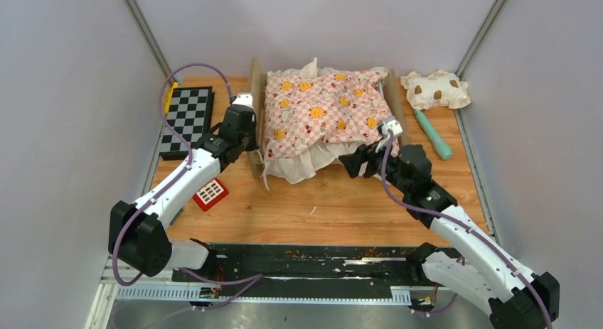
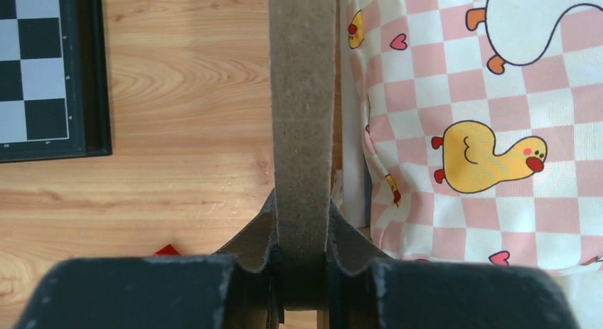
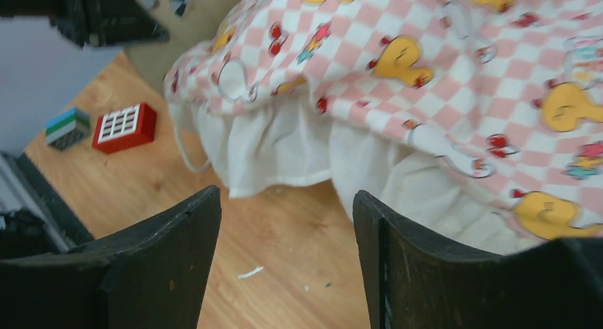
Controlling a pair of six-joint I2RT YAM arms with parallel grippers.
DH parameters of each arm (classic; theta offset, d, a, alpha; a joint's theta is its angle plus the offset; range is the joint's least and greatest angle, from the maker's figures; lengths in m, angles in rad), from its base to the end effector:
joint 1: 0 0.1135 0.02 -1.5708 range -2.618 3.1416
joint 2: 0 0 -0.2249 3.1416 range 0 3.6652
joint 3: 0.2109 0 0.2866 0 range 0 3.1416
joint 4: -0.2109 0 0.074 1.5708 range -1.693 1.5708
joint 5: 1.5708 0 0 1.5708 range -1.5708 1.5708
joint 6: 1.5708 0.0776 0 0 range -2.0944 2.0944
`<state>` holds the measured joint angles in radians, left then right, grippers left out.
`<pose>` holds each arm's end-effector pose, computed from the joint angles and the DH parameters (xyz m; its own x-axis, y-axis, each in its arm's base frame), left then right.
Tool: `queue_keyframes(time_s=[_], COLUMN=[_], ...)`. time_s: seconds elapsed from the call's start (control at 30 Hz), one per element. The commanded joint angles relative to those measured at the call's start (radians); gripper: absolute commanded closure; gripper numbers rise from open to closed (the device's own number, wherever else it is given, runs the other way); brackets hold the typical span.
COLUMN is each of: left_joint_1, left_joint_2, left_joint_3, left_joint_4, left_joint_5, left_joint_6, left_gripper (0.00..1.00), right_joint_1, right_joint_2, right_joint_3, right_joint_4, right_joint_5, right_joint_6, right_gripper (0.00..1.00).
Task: Set up the pet bed
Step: Move the bed frame to the center of the board, then adjust the ropes on the bed frame.
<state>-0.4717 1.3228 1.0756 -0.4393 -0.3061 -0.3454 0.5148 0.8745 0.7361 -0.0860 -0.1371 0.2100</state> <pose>0.3364 -0.1453 0.2273 -0.6077 -0.0524 -0.7925 0.0212 0.9964 -0.0822 0.2635 0.1612 0.2732 -0.3153 0.0589 -0.9472 -0.5501 0.8020 0.2330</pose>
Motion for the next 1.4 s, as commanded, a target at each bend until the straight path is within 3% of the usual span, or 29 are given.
queue_keyframes(time_s=[0.0, 0.23, 0.37, 0.6, 0.77, 0.9, 1.07, 1.37], left_joint_1=[-0.033, -0.033, -0.033, -0.033, -0.033, -0.033, -0.033, -0.033], left_joint_2=[-0.002, -0.007, -0.017, -0.037, -0.017, 0.005, 0.009, 0.015], left_joint_3=[0.083, 0.142, 0.153, 0.213, 0.307, 0.356, 0.372, 0.397], left_joint_4=[-0.016, -0.014, -0.002, -0.03, -0.074, -0.103, -0.108, -0.134], left_joint_5=[0.161, 0.202, 0.13, 0.066, 0.048, 0.043, 0.029, 0.054], left_joint_6=[0.125, 0.163, 0.116, 0.102, 0.14, 0.163, 0.168, 0.14], left_gripper=[0.97, 1.0, 1.0, 1.0, 1.0, 1.0, 1.0, 1.0], right_joint_1=[0.135, 0.41, 0.452, 0.442, 0.415, 0.416, 0.438, 0.544], right_joint_2=[-0.048, -0.019, 0.091, 0.308, 0.449, 0.522, 0.617, 0.861], right_joint_3=[-0.168, -0.375, -0.417, -0.339, -0.281, -0.299, -0.317, -0.197], right_joint_4=[0.24, 0.517, 0.65, 0.606, 0.644, 0.818, 1.008, 1.203], right_joint_5=[-0.022, 0.099, 0.132, 0.417, 0.38, 0.283, 0.234, 0.305], right_joint_6=[0.049, 0.0, 0.041, 0.075, 0.082, 0.051, 0.01, -0.026], right_gripper=[0.32, 0.32, 0.32, 0.38, 0.45, 0.46, 0.37, 0.26])
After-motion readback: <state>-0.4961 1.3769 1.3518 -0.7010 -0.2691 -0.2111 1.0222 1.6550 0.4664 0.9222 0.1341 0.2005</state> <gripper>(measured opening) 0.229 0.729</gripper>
